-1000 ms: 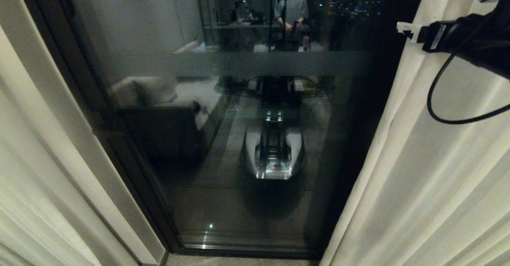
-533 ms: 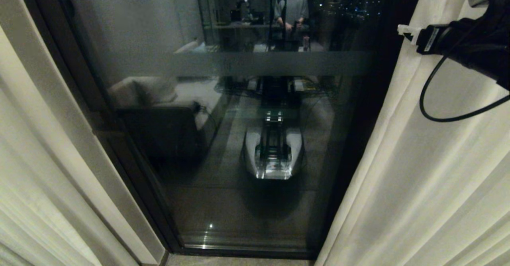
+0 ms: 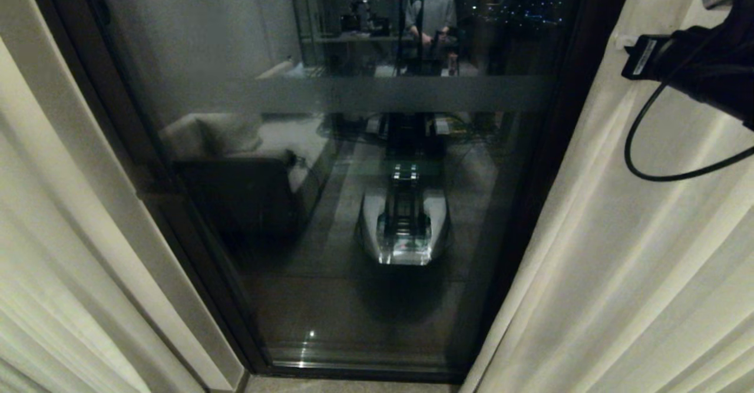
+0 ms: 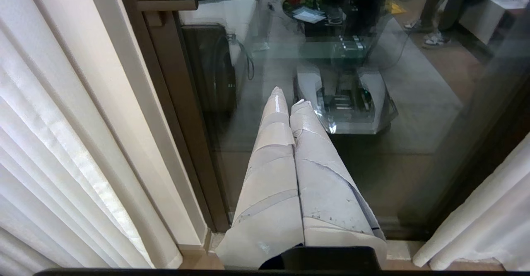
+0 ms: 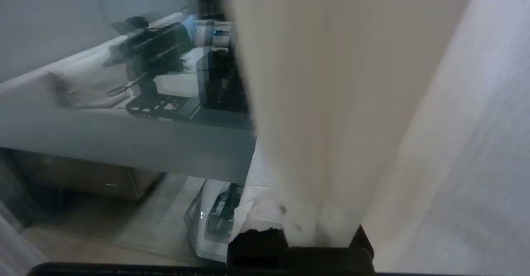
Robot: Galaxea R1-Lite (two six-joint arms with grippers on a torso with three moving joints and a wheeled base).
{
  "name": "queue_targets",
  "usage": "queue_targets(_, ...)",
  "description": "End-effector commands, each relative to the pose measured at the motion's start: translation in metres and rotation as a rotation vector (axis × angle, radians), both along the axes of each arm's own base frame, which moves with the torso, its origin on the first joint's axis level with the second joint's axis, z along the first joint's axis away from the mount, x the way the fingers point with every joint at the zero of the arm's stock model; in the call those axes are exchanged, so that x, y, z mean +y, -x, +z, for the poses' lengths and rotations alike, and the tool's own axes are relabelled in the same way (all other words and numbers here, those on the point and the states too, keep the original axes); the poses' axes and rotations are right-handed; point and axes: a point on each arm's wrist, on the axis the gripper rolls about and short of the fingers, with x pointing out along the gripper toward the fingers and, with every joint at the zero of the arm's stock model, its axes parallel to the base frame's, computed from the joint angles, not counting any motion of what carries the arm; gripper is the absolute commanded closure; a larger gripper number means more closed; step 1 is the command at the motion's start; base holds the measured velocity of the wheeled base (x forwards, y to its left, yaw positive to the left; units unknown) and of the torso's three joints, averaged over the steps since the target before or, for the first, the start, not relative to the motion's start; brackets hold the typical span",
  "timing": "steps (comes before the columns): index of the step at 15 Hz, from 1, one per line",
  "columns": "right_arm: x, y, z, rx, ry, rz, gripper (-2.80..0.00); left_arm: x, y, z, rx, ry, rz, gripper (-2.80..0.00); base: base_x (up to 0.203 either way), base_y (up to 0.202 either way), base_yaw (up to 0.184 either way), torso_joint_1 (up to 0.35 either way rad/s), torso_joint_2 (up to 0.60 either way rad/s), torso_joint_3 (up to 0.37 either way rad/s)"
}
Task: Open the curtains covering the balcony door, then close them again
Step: Pull the inner curtains open on both sides
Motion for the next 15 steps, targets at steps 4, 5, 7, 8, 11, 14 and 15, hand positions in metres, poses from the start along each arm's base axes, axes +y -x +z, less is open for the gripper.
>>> queue_targets(4, 0.0, 0.032, 0.007, -0.007, -0.03, 0.011, 0.0, 0.0, 0.0, 0.0, -0.001, 0.0, 0.001, 0.0, 0.0, 0.0, 0.0, 0.0, 0.0, 0.0)
queue_targets(5, 0.0, 0.038, 0.007, -0.004, -0.033, 0.012, 0.0, 0.0, 0.0, 0.0, -0.001, 0.0, 0.001, 0.0, 0.0, 0.0, 0.0, 0.0, 0.0, 0.0)
queue_targets(7, 0.0, 0.044, 0.006, -0.003, -0.033, 0.008, 0.0, 0.0, 0.0, 0.0, -0.001, 0.0, 0.001, 0.0, 0.0, 0.0, 0.0, 0.0, 0.0, 0.0)
queue_targets(8, -0.001, 0.048, 0.009, -0.008, -0.033, 0.005, 0.0, 0.0, 0.0, 0.0, -0.001, 0.0, 0.001, 0.0, 0.0, 0.0, 0.0, 0.0, 0.0, 0.0)
queue_targets(11, -0.002, 0.05, 0.008, -0.006, -0.034, 0.003, 0.0, 0.0, 0.0, 0.0, -0.001, 0.0, 0.001, 0.0, 0.0, 0.0, 0.0, 0.0, 0.0, 0.0)
queue_targets(14, -0.002, 0.054, 0.006, 0.003, -0.034, 0.003, 0.0, 0.0, 0.0, 0.0, -0.001, 0.0, 0.001, 0.0, 0.0, 0.0, 0.0, 0.0, 0.0, 0.0)
queue_targets(15, -0.002, 0.055, 0.005, 0.005, -0.034, 0.003, 0.0, 0.0, 0.0, 0.0, -0.001, 0.0, 0.001, 0.0, 0.0, 0.0, 0.0, 0.0, 0.0, 0.0)
